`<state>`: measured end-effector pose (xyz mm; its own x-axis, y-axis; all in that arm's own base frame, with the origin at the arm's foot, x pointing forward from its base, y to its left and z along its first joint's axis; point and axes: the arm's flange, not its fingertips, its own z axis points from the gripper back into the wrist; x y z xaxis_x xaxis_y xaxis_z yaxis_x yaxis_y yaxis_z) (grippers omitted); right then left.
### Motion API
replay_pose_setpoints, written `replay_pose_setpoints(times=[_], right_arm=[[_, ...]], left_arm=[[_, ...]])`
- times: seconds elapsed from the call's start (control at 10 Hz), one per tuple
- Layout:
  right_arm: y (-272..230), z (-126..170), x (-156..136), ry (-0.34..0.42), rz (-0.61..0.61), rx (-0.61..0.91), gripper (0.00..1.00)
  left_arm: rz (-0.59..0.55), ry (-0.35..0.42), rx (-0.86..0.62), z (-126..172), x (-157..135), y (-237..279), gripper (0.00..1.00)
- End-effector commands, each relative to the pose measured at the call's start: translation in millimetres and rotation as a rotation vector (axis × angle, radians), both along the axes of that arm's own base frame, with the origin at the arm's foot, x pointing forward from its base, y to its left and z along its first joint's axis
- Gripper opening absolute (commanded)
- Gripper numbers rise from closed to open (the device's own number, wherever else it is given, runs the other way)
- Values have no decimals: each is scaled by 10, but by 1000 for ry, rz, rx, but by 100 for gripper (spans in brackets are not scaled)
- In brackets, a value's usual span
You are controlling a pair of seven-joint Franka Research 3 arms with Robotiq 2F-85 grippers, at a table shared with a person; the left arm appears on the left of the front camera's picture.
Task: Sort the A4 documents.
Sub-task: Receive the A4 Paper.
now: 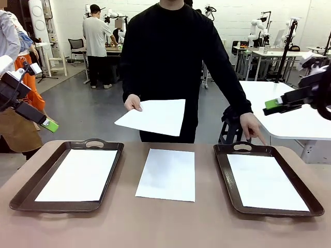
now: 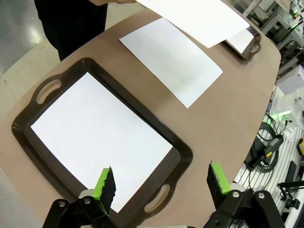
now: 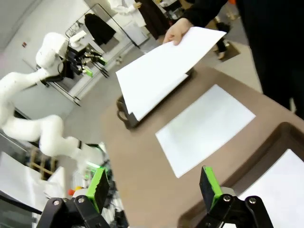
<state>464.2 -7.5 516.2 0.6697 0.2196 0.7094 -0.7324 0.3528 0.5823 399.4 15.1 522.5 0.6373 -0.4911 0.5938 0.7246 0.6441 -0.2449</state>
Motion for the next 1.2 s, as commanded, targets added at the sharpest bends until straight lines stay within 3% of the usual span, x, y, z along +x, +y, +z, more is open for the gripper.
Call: replay_pose_setpoints(times=[0.0, 0.4, 0.6, 0.9, 1.1], right_arm=[[221, -135, 101, 134, -44, 118, 100], [827, -530, 407, 415, -75, 341, 100], [1134, -779, 550, 525, -101, 372, 100], [1558, -1036, 669, 640, -112, 384, 100], [1781, -1106, 773, 669, -115, 390, 100]], left_arm=[[-6, -4, -2, -1, -3, 13, 100], [-6, -4, -2, -1, -3, 13, 100], [-6, -4, -2, -1, -3, 13, 100], [-6, -4, -2, -1, -3, 13, 100], [-6, -4, -2, -1, -3, 13, 100]])
